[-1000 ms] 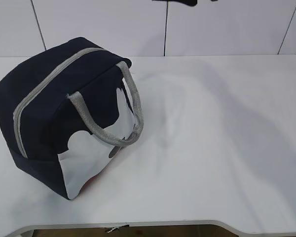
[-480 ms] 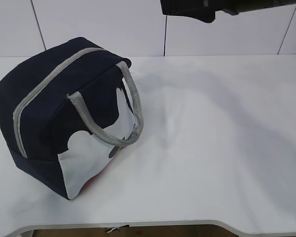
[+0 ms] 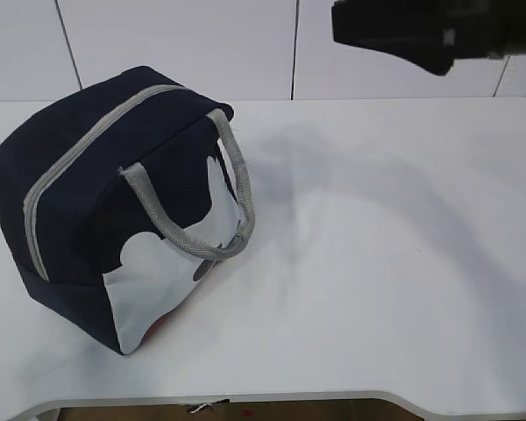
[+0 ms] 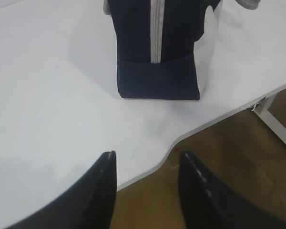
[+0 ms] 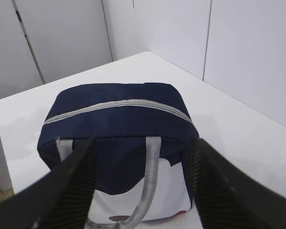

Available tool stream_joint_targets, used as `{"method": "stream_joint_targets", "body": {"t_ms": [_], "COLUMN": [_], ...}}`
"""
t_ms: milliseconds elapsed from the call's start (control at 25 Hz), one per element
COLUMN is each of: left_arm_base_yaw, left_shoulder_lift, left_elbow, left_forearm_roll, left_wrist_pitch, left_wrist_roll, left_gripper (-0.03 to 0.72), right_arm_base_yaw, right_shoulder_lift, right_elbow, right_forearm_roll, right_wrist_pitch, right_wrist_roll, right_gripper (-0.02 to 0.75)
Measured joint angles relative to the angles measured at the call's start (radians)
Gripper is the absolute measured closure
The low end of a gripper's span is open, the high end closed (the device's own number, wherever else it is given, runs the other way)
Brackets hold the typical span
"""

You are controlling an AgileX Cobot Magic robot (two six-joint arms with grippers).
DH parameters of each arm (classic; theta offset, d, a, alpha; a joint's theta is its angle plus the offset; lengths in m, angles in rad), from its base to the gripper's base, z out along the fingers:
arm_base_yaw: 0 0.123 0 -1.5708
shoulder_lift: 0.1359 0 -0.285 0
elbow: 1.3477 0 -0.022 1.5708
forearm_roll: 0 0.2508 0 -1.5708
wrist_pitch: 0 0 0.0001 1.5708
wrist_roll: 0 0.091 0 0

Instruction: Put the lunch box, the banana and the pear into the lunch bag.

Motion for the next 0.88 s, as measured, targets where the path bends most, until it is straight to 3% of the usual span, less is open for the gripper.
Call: {"method": "stream_joint_targets", "body": {"t_ms": [200, 400, 720, 880], "left_arm_base_yaw": [0.000, 0.000, 0.000, 0.000], "left_shoulder_lift": [0.000, 0.000, 0.000, 0.000], "left_elbow": [0.000, 0.000, 0.000, 0.000], "left_forearm_roll": [0.000, 0.000, 0.000, 0.000], "left_wrist_pitch": [0.000, 0.000, 0.000, 0.000], "left_wrist_roll": [0.000, 0.000, 0.000, 0.000], "left_gripper": [0.362, 0.362, 0.362, 0.362], "right_arm_base_yaw": [0.000, 0.001, 0.046, 0.091], "right_shoulder_lift": [-0.075, -0.094, -0.110, -0.110], "right_elbow": [0.141, 0.256, 0.293, 0.295], "right_forearm_roll": [0.078, 0.170, 0.384, 0.507], "right_wrist_pitch": [0.007, 0.115, 0.187, 0.317], "right_wrist_roll": [-0.131, -0.347, -0.573, -0.698], "right_gripper": [0.242, 0.242, 0.242, 0.242]}}
